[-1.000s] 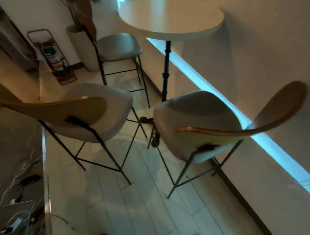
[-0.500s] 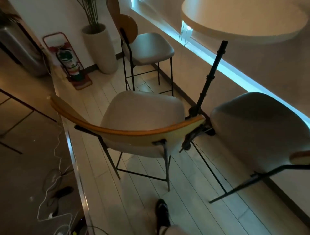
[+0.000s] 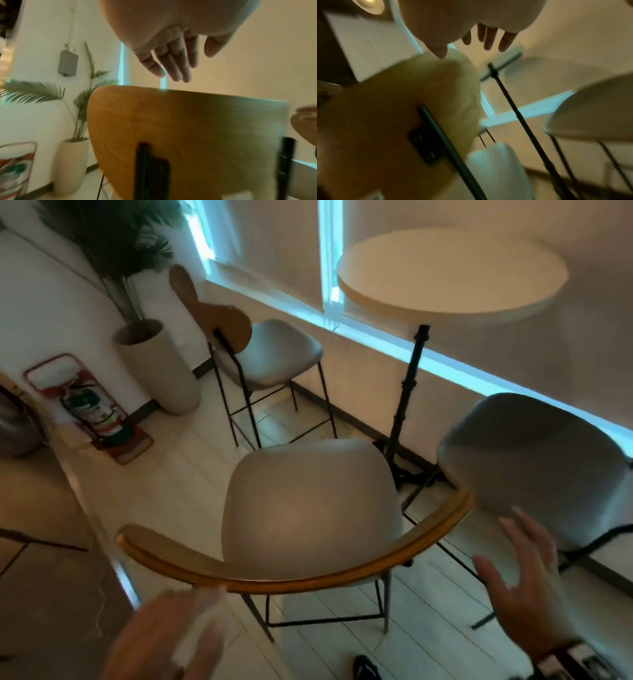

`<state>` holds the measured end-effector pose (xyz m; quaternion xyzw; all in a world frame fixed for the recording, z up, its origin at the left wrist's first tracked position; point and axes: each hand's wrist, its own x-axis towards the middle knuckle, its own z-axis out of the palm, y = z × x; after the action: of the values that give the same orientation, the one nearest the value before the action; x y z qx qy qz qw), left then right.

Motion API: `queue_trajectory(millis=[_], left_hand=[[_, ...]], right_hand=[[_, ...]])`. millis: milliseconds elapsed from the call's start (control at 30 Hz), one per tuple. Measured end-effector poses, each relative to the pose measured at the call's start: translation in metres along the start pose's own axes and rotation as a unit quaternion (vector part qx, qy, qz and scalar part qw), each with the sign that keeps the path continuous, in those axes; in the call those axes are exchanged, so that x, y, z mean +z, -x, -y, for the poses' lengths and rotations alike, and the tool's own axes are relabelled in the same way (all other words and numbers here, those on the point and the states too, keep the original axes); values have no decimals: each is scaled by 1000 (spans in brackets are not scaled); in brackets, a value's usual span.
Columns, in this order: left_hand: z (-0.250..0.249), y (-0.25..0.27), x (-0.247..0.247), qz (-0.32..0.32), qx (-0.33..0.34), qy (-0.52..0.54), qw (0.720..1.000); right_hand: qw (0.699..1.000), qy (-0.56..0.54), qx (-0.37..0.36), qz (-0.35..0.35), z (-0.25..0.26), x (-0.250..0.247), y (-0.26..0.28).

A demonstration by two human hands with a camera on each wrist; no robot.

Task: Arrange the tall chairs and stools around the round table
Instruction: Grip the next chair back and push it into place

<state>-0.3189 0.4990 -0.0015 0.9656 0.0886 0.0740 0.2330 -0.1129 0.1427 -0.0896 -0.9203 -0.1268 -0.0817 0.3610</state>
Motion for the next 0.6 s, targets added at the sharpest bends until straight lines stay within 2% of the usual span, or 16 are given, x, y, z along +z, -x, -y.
queue_trajectory(millis=[67,100,133,167,267,367,467,600], left_hand=[[20,-16,-11,-95,10,-23,995],[25,-28,-14,-85,15,-19,996],[28,-44,-14,-48,-1,-21,999],[33,-55,-9,-16,-15,-41,999],[44,-68,-3,43,18,-96,994],[48,-76,-5,39,40,-94,994],[61,-86,-8,24,56,-91,994],[84,-103,-17,6,49,-101,994]], right_hand=[[992,-21,-102,-66,47,-3,-11],[987,3,-144,-67,64,2,-11],[985,24,-156,-63,86,8,-11],[986,62,-143,-60,102,15,-11],[979,149,-130,-51,141,35,-15],[971,182,-154,30,162,48,-27],[955,248,-88,134,179,62,-29],[940,293,-53,169,197,75,-31]])
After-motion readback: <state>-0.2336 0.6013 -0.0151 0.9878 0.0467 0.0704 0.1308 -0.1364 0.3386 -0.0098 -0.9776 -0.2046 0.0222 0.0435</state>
